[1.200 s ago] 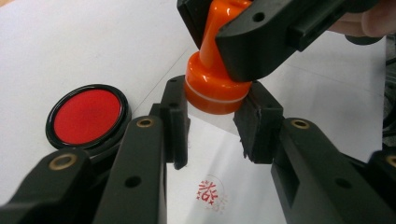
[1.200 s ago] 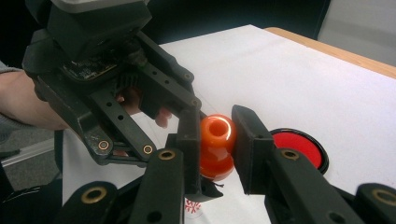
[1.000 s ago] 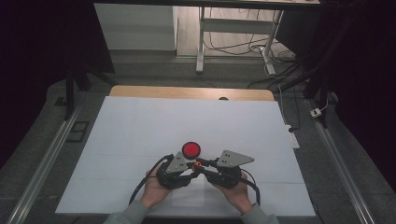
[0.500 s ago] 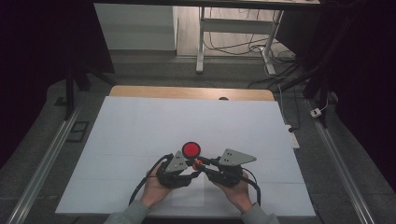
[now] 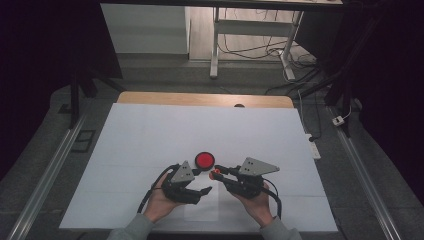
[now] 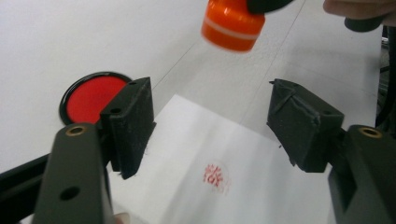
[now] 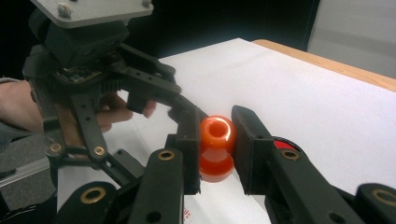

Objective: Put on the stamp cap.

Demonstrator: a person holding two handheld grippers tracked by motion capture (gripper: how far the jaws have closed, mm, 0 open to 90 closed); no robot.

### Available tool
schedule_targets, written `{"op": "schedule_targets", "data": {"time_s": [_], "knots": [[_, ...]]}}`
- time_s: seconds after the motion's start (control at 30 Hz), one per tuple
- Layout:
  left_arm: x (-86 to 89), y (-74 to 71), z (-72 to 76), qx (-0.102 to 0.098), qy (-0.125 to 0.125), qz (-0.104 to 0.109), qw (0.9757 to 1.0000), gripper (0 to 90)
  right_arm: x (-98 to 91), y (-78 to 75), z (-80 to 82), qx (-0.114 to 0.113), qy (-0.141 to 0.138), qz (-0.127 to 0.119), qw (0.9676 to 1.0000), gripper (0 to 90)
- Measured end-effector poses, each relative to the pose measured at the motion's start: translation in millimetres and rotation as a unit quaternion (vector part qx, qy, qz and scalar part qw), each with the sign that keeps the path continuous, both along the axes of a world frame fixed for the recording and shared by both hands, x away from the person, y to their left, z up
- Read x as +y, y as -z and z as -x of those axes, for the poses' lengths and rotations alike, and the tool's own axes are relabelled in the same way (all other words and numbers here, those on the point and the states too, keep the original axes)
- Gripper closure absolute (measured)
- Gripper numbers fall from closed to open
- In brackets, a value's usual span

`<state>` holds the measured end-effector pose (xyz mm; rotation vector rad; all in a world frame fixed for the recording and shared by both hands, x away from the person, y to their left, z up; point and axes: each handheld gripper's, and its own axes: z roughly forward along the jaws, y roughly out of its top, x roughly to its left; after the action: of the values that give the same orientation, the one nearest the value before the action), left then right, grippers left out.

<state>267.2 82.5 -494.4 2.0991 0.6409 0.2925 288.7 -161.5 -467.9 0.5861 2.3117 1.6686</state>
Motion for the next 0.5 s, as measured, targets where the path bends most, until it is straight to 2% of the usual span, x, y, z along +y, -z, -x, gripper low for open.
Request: {"op": "schedule_targets", "data": {"time_s": [0.13, 0.37, 0.5], "knots": [[13.7, -0.3, 5.7, 0.002, -0.006, -0.006, 1.0000, 27.9, -1.7, -0.4, -0.9, 0.000, 0.004, -0.001, 1.0000, 73.6], [42.2, -3.1, 14.1, -0.001, -0.026, -0.002, 0.9996, 27.6, -5.6, -2.6, -2.0, -0.001, 0.008, -0.006, 1.0000, 73.6], [59.6, -2.4, 19.9, -0.003, -0.036, -0.007, 0.9993, 27.0, -7.2, -3.4, -2.8, 0.000, 0.010, -0.007, 0.9999, 73.6]]}}
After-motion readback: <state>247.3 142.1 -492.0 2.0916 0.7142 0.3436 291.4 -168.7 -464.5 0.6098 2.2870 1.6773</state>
